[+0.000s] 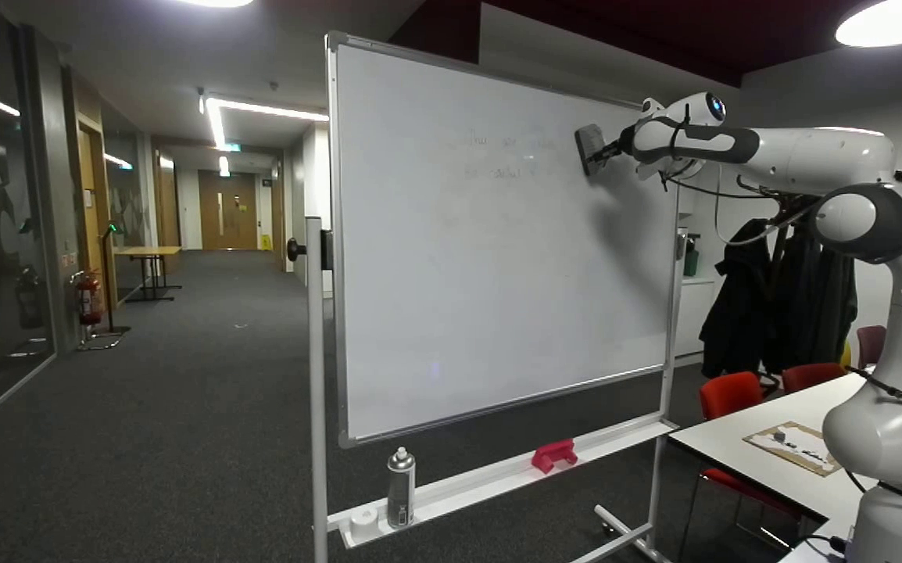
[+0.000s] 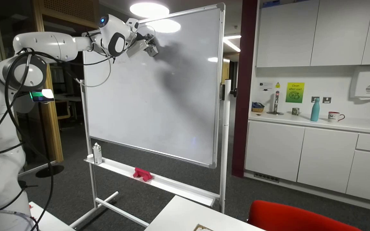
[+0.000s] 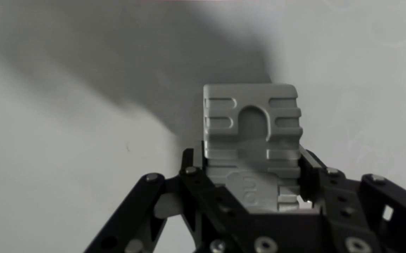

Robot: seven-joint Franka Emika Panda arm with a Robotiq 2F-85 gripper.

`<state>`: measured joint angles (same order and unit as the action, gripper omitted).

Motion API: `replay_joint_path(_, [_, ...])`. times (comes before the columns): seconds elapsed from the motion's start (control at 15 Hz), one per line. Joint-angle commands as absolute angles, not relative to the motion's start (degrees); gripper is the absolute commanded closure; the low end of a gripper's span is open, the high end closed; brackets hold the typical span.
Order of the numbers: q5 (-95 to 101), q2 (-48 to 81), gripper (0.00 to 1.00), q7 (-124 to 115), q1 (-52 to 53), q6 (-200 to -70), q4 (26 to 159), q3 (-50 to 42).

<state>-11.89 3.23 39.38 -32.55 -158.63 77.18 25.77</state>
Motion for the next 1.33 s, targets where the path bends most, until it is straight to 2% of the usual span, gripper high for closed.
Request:
replay_joint_path(0.0, [-15.4, 8.8, 0.65, 39.6, -33.4, -156.5, 69.9, 25.2])
replay_joint_path(0.87, [-21.4, 11.9, 0.65, 38.8, -36.3, -154.3, 64.3, 23.0])
replay_joint_path(1.27, [-18.1, 9.5, 0.65, 40.6, -33.6, -156.6, 68.8, 24.3])
